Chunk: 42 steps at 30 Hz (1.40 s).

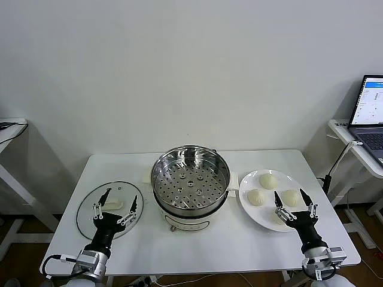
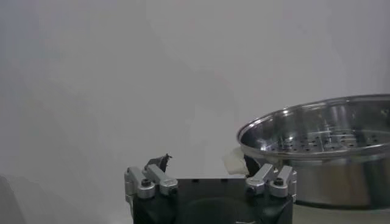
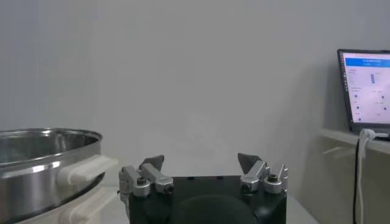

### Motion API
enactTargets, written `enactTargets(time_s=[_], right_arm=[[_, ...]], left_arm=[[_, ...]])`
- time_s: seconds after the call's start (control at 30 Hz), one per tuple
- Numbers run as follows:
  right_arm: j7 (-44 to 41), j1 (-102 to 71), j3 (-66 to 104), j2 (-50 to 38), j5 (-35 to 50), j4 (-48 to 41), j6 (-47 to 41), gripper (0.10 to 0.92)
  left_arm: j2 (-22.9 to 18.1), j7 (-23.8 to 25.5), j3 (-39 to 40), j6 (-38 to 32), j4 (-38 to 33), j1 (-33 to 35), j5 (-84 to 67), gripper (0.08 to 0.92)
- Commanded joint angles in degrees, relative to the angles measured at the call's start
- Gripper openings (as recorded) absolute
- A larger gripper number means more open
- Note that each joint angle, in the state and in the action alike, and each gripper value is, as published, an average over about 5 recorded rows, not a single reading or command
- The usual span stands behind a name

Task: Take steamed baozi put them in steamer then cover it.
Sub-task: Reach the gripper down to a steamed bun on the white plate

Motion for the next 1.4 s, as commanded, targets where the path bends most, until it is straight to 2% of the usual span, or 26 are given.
enactTargets(time_s=[0.03,0.13,0.27,0.37,0.57,0.73,0.83,0.97,1.07,1.2,1.4], right_arm=[[0.0,2.1,0.9,-1.7,-0.3,-1.9,-0.9,0.823],[-0.1,4.9,1.5,-5.2,-3.2,-4.0,-2.0,0.823],[-0.6,10.7,0.6,-13.9,-15.2,-9.5,-3.0,0.823],[-4.1,15.3,-2.4,-22.7,-23.1,-13.5,-4.5,0.823],[-17.6,29.1,-14.7,-38.6,-29.1,-20.6,-8.7,0.823],[-31.1,46.8,-33.1,-44.7,-31.7,-27.8,-9.4,0.823],[-38.5,60.9,-46.7,-44.0,-32.4,-33.9,-9.1,0.823],[-50.7,78.5,-62.6,-39.8,-33.5,-42.7,-8.7,0.823],[-56.7,86.8,-70.5,-36.1,-34.5,-47.7,-8.4,0.823],[-60.8,91.8,-74.5,-30.9,-36.2,-54.0,-8.0,0.823],[-61.7,93.0,-76.4,-23.5,-40.8,-60.5,-7.5,0.823]], left_arm=[[0.0,0.0,-0.1,-0.1,0.2,-0.1,0.1,0.823],[0.1,0.1,-0.4,-0.1,0.4,-0.2,0.1,0.823],[0.6,0.3,-1.0,-0.5,0.2,-0.1,0.1,0.823],[0.9,0.4,-1.1,-1.1,0.0,0.1,0.1,0.823],[1.0,0.5,-0.9,-1.8,0.3,0.1,0.3,0.823],[1.1,0.6,-1.1,-2.1,0.6,-0.1,0.3,0.823],[1.1,0.6,-1.2,-2.0,0.7,-0.4,0.3,0.823],[1.0,0.6,-1.2,-2.0,1.1,-0.7,0.3,0.823],[0.7,0.6,-1.4,-1.9,1.2,-0.8,0.3,0.823],[0.2,0.6,-1.5,-1.8,1.1,-0.8,0.3,0.823],[-0.1,0.5,-1.6,-1.7,0.9,-0.7,0.3,0.823]])
